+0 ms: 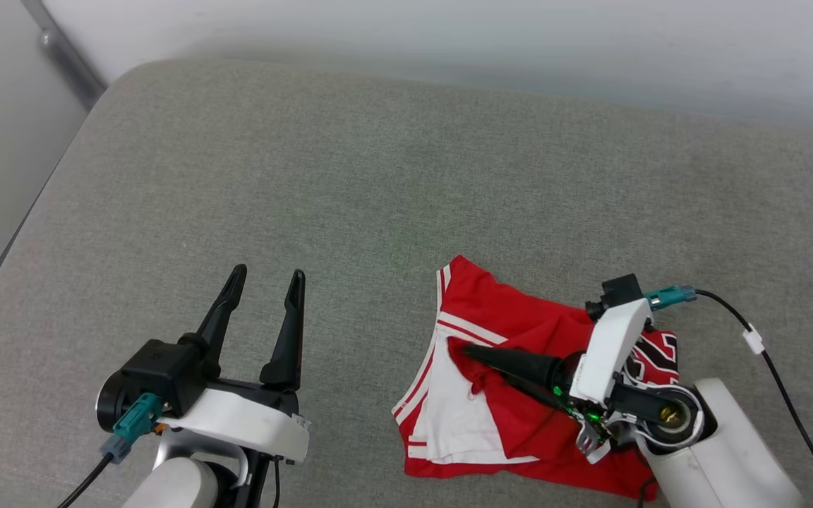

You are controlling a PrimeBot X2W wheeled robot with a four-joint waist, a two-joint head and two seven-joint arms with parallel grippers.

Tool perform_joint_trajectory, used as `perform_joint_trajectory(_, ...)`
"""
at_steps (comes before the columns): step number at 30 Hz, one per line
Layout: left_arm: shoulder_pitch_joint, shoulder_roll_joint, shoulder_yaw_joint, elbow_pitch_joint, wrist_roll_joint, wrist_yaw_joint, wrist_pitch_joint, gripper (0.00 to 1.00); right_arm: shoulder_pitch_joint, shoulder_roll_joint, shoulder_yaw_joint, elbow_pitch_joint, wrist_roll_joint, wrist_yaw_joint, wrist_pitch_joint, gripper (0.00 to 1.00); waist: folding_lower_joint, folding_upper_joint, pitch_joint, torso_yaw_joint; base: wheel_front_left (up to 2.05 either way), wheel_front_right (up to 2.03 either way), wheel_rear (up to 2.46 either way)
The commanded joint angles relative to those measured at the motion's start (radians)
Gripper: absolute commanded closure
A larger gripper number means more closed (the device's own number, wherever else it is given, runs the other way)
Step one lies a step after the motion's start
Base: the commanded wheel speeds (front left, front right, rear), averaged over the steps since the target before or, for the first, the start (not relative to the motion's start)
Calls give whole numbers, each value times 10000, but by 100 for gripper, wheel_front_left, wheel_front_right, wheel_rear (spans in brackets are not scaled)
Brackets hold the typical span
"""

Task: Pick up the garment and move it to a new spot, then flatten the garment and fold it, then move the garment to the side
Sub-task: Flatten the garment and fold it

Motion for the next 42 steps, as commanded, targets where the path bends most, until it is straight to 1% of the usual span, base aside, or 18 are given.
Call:
perform_joint_trajectory(1, -110, -22, 20, 76, 16, -51, -81, 0, -166, 11, 205, -32, 192, 0, -64, 0, 0, 0, -60, -78, 0, 0, 0)
perform_joint_trajectory(5, -93, -1, 0, 168, 22, -74, -91, 0, -275, -3, 653, -439, 167, 0, -91, 0, 0, 0, -209, -258, 0, 0, 0)
perform_joint_trajectory(7, -55, 38, 12, 190, 0, -63, -90, 0, -292, -281, 965, -861, -315, 0, -359, 0, 0, 0, -288, -359, 0, 0, 0)
perform_joint_trajectory(8, -40, 52, 17, 199, -13, -64, -90, 0, -306, -532, 1182, -1046, -772, -2, -609, 0, 0, 0, -323, -409, 0, 0, 0)
perform_joint_trajectory(11, 48, 64, 41, 231, -40, -8, -77, 0, -390, -1334, 2125, -1606, -2667, -2, -1767, 0, 0, 0, -457, -591, 0, 0, 0)
perform_joint_trajectory(14, 192, 94, 91, 263, -91, 85, -78, 0, -324, -1896, 2597, -1761, -4234, 0, -2811, 0, 0, 0, -658, -822, 0, 0, 0)
perform_joint_trajectory(16, 276, 105, 124, 284, -89, 156, -90, 0, -170, -2272, 2648, -1691, -5163, -2, -3327, 0, 0, 0, -804, -981, 0, 0, 0)
perform_joint_trajectory(18, 398, 129, 170, 288, -112, 221, -100, 0, 62, -2452, 2527, -1675, -5943, -2, -3771, 0, 0, 0, -954, -1153, 0, 0, 0)
perform_joint_trajectory(22, 647, 175, 284, 332, -187, 354, -128, 0, 607, -2784, 1674, -1843, -7458, -2, -4689, 0, 0, 0, -1195, -1493, 0, 0, 0)
perform_joint_trajectory(26, 910, 198, 489, 420, -273, 441, -182, 0, 1406, -2759, 395, -2402, -8756, -2, -5609, 0, 0, 0, -1405, -1835, 0, 0, 0)
perform_joint_trajectory(29, 1179, 185, 633, 508, -273, 511, -238, 0, 2030, -2495, -520, -3167, -9520, -2, -6437, 0, 0, 0, -1589, -2063, 0, 0, 0)
perform_joint_trajectory(32, 1429, 146, 850, 566, -299, 586, -268, 0, 2683, -2098, -1263, -4004, -10083, -2, -7069, 0, 0, 0, -1781, -2242, 0, 0, 0)
perform_joint_trajectory(33, 1429, 146, 850, 566, -299, 586, -268, 0, 2683, -2098, -1263, -4004, -10083, -2, -7069, 0, 0, 0, -1781, -2242, 0, 0, 0)
perform_joint_trajectory(38, 1748, 130, 1053, 608, -170, 560, -307, 0, 3627, -1325, -1911, -5352, -10496, -2, -7469, 0, 0, 0, -1892, -2353, 0, 0, 0)
perform_joint_trajectory(42, 1973, 86, 1136, 725, -92, 538, -321, 0, 4284, -893, -2005, -6083, -10678, -2, -7404, 0, 0, 0, -1981, -2387, 0, 0, 0)
